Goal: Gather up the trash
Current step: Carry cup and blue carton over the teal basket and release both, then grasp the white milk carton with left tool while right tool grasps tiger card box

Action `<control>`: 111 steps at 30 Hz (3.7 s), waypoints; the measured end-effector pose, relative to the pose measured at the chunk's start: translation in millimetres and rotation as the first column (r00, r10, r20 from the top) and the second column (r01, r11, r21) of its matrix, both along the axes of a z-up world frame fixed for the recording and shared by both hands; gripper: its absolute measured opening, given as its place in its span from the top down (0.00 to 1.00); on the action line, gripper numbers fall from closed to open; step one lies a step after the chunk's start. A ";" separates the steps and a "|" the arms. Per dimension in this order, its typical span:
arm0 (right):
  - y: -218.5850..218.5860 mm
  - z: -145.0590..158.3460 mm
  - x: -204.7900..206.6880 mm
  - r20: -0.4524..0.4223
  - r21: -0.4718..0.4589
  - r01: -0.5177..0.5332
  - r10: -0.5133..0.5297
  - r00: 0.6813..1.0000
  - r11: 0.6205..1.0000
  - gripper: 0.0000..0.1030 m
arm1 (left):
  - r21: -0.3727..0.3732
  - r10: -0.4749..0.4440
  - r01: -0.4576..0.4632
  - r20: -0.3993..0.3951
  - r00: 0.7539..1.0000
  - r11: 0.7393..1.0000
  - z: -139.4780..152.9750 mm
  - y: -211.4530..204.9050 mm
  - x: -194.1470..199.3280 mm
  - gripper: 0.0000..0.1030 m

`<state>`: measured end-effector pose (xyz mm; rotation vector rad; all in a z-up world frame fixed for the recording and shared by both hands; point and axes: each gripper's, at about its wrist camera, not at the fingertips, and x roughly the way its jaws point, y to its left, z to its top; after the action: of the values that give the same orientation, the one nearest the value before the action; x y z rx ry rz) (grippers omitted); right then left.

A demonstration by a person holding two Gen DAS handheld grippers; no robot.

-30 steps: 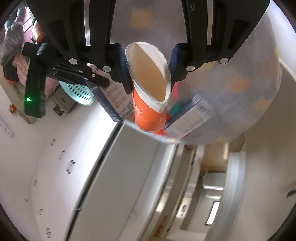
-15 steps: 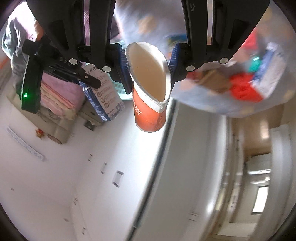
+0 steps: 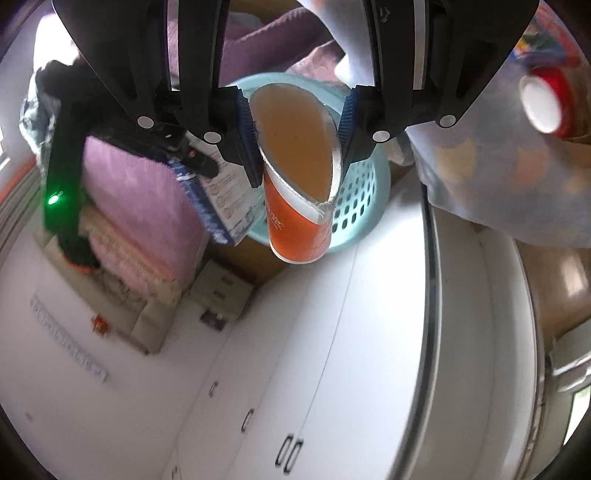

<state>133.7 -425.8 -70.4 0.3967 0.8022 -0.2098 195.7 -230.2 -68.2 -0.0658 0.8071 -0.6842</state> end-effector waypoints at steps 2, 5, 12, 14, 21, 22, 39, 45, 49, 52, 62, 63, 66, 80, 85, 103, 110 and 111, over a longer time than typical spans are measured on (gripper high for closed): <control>-2.8 -9.4 6.4 -0.020 0.007 0.018 -0.018 1.000 1.000 0.68 | 0.019 0.002 -0.001 -0.020 1.000 1.000 -12.9 -10.3 8.4 0.63; -11.5 -21.1 17.1 -0.045 0.013 0.046 -0.046 0.998 0.999 0.67 | 0.023 0.013 -0.012 -0.042 0.999 1.000 -21.0 -19.0 19.0 0.61; -24.7 -29.1 16.0 -0.044 0.067 0.073 -0.071 0.997 0.995 0.55 | -0.006 0.019 -0.019 0.004 1.000 1.000 -5.6 -4.9 5.4 0.43; -23.0 -25.1 9.5 -0.028 0.086 0.068 -0.066 0.997 0.994 0.55 | -0.029 0.032 -0.032 0.022 0.999 0.999 4.5 7.6 -2.0 0.43; -9.7 -9.7 -2.8 0.019 0.070 0.014 -0.016 1.000 0.997 0.55 | -0.087 0.102 -0.094 0.094 0.990 0.992 37.8 59.0 -33.7 0.43; -4.2 -6.9 -4.3 0.027 0.064 0.004 -0.006 1.000 0.998 0.55 | -0.098 0.118 -0.108 0.101 0.988 0.989 42.1 68.0 -38.8 0.43; 186.0 58.0 -18.4 0.205 -0.137 -0.409 0.430 0.879 0.902 0.55 | -0.088 0.558 -0.554 0.228 0.798 0.828 77.9 306.8 -86.1 0.33; 242.2 41.1 -16.4 0.159 -0.169 -0.507 0.531 0.833 0.845 0.51 | -0.036 0.613 -0.618 0.174 0.770 0.786 50.6 369.3 -73.8 0.25; 262.2 13.3 -2.8 0.093 -0.144 -0.545 0.559 0.824 0.826 0.46 | 0.027 0.566 -0.573 0.120 0.816 0.819 24.4 388.1 -54.7 0.19; 260.7 -6.3 10.6 0.051 -0.108 -0.548 0.555 0.830 0.830 0.45 | 0.079 0.566 -0.573 0.096 0.819 0.816 6.2 400.4 -42.8 0.19; 269.6 -32.0 26.0 -0.016 0.012 -0.610 0.610 0.792 0.792 0.50 | 0.138 0.531 -0.534 0.062 0.845 0.834 -18.5 397.5 -31.1 0.23; 273.3 -33.2 24.7 -0.020 0.013 -0.619 0.619 0.785 0.785 0.52 | 0.157 0.532 -0.536 0.070 0.844 0.829 -19.7 394.5 -32.9 0.24; 281.1 -35.0 15.1 -0.026 0.025 -0.651 0.651 0.759 0.759 0.56 | 0.189 0.541 -0.544 0.072 0.838 0.817 -20.2 392.5 -37.5 0.35; 310.8 -27.8 -42.8 -0.044 -0.097 -0.755 0.755 0.654 0.649 0.26 | 0.110 0.596 -0.595 0.026 0.803 0.796 -11.2 403.6 -75.7 0.48; 321.5 -37.8 -7.0 -0.091 -0.113 -0.790 0.785 0.612 0.603 0.25 | 0.117 0.615 -0.611 0.002 0.789 0.783 -12.8 400.4 -78.7 0.48; 361.3 -48.7 -17.7 -0.121 -0.087 -0.881 0.873 0.473 0.465 0.32 | 0.203 0.613 -0.593 -0.049 0.788 0.779 -35.8 383.1 -66.6 0.48; 366.4 -47.5 -25.8 -0.118 -0.141 -0.875 0.870 0.479 0.463 0.28 | 0.177 0.645 -0.632 -0.018 0.764 0.754 -27.7 391.5 -85.7 0.49; 368.0 -48.6 -23.2 -0.119 -0.136 -0.876 0.870 0.479 0.464 0.28 | 0.164 0.651 -0.641 -0.012 0.759 0.750 -24.5 394.5 -90.6 0.49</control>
<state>110.5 -57.8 -119.0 -0.2444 0.9219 0.7068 105.1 164.4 -92.7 -0.2244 0.8318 0.0476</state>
